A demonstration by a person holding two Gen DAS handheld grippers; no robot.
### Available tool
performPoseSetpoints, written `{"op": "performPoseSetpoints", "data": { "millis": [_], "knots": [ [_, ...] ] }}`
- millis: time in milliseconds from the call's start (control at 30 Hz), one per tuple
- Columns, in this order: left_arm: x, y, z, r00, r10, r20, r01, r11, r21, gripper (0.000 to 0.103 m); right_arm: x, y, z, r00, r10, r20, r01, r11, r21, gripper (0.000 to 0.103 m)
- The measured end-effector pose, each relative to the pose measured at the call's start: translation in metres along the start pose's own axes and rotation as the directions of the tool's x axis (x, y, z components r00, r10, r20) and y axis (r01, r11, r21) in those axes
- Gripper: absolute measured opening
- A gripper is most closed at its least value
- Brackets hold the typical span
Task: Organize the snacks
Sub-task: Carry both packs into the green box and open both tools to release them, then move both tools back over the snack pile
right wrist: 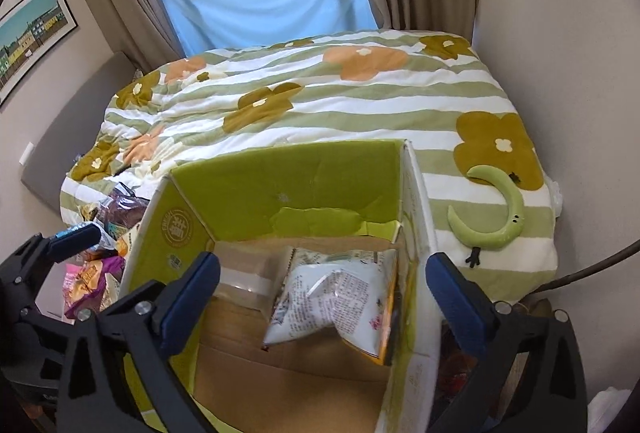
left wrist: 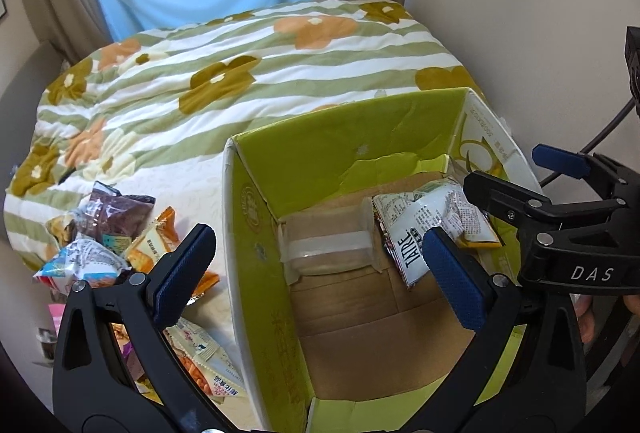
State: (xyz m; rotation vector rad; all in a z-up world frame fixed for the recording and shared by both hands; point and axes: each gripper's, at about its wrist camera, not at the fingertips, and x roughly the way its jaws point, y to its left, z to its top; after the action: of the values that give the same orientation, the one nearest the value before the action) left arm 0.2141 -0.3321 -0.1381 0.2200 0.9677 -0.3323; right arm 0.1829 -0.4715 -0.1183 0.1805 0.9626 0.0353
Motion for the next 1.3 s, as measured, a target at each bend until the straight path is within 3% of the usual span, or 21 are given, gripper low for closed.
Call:
{"op": "performPoseSetpoints", "data": {
  "millis": [433, 800, 1000, 1300],
  "knots": [
    [-0.035, 0.003, -0.003, 0.998, 0.024, 0.050, -0.024, 1.000, -0.004, 0.102, -0.042, 0.002, 0.004, 0.999, -0.014, 0.046, 0.015, 1.000, -0.010, 0.102],
    [-0.091, 0.031, -0.019, 0.992, 0.029, 0.125, -0.029, 1.000, 0.000, 0.102, -0.096, 0.042, -0.011, 0.991, -0.061, 0.117, 0.063, 0.998, -0.009, 0.102],
    [-0.129, 0.072, -0.041, 0.986, -0.001, 0.167, 0.003, 1.000, -0.009, 0.102, -0.123, 0.088, -0.033, 0.984, -0.079, 0.159, 0.079, 0.997, 0.006, 0.102],
    [-0.169, 0.184, -0.098, 0.985, 0.025, 0.173, -0.013, 0.997, -0.072, 0.102, -0.126, 0.174, -0.067, 0.983, -0.033, 0.180, 0.022, 0.998, 0.066, 0.102]
  ]
}}
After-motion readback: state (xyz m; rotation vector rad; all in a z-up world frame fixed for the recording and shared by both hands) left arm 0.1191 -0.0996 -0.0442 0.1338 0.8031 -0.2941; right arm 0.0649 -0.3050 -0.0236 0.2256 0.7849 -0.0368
